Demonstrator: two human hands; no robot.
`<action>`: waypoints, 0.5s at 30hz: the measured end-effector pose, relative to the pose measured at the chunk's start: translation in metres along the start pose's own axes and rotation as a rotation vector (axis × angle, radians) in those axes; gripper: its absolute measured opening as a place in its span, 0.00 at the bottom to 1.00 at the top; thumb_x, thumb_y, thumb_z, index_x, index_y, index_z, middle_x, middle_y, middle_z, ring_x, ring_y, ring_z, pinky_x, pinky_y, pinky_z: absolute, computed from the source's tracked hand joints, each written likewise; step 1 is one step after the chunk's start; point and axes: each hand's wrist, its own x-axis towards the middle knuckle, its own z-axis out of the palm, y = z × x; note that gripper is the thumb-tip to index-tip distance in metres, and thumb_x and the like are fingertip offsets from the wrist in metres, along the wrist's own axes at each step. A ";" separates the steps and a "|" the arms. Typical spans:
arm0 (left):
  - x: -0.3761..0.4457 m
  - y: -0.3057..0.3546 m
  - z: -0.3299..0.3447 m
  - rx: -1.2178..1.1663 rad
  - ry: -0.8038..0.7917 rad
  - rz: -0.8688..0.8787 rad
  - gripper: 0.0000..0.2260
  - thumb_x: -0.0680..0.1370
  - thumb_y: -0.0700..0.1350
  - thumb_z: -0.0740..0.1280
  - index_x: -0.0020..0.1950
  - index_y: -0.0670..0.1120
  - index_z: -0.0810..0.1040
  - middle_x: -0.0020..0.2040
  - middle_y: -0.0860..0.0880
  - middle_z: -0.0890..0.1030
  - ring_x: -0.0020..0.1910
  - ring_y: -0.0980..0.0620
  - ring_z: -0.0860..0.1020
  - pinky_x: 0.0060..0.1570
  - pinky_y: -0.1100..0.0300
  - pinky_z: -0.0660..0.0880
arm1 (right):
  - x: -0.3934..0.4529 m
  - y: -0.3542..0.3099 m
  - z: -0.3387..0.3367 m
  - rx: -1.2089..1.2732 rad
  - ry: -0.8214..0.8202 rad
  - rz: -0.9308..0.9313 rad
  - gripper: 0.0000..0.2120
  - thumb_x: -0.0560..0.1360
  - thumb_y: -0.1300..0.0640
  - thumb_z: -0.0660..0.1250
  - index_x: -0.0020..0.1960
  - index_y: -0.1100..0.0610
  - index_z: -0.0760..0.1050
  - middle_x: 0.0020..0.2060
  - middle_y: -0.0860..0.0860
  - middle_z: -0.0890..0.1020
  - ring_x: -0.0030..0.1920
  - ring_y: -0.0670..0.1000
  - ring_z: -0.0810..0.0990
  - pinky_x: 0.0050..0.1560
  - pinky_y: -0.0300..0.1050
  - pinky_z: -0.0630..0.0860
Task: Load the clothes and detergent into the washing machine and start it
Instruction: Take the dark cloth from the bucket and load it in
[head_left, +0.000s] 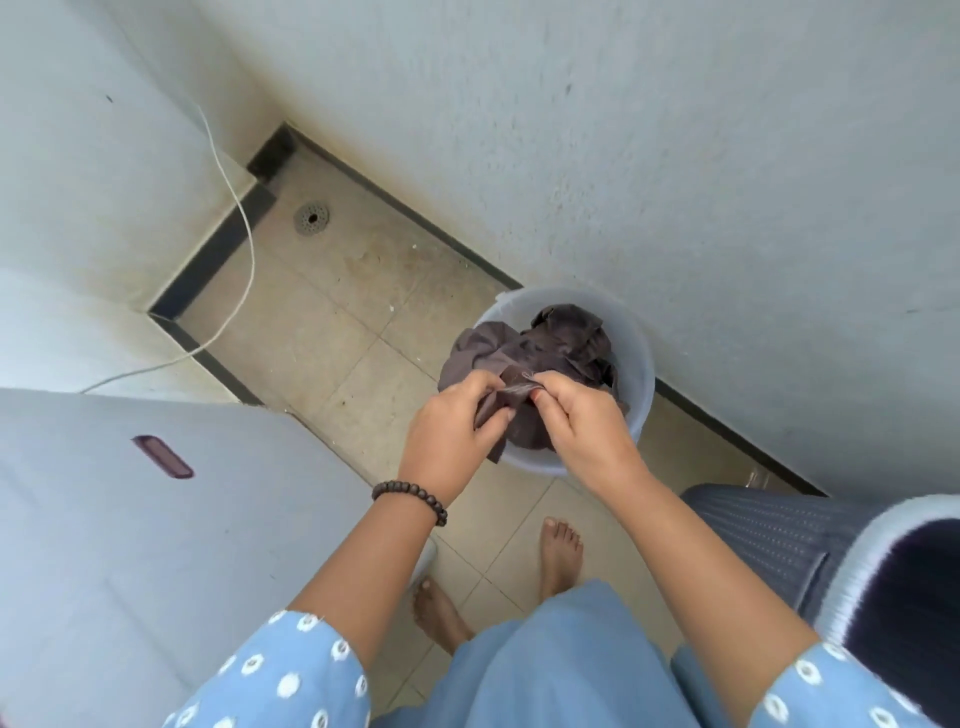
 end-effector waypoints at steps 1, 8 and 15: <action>-0.006 0.008 -0.011 -0.033 -0.001 0.023 0.10 0.76 0.49 0.70 0.56 0.50 0.76 0.44 0.52 0.81 0.41 0.54 0.78 0.37 0.64 0.71 | -0.003 -0.012 -0.010 -0.002 0.006 -0.022 0.10 0.81 0.56 0.57 0.50 0.58 0.76 0.39 0.53 0.81 0.41 0.53 0.79 0.43 0.57 0.75; -0.040 0.074 -0.107 -0.149 0.155 0.214 0.08 0.73 0.48 0.74 0.49 0.48 0.79 0.42 0.56 0.78 0.42 0.61 0.75 0.40 0.67 0.71 | -0.024 -0.113 -0.081 0.040 0.150 -0.196 0.14 0.82 0.52 0.56 0.43 0.58 0.71 0.34 0.48 0.77 0.37 0.49 0.75 0.39 0.51 0.71; -0.076 0.138 -0.196 -0.482 0.223 0.263 0.07 0.77 0.50 0.66 0.48 0.48 0.79 0.42 0.50 0.82 0.42 0.49 0.80 0.43 0.53 0.76 | -0.034 -0.209 -0.152 0.142 0.278 -0.383 0.16 0.83 0.56 0.57 0.36 0.52 0.66 0.27 0.44 0.69 0.30 0.43 0.67 0.32 0.37 0.62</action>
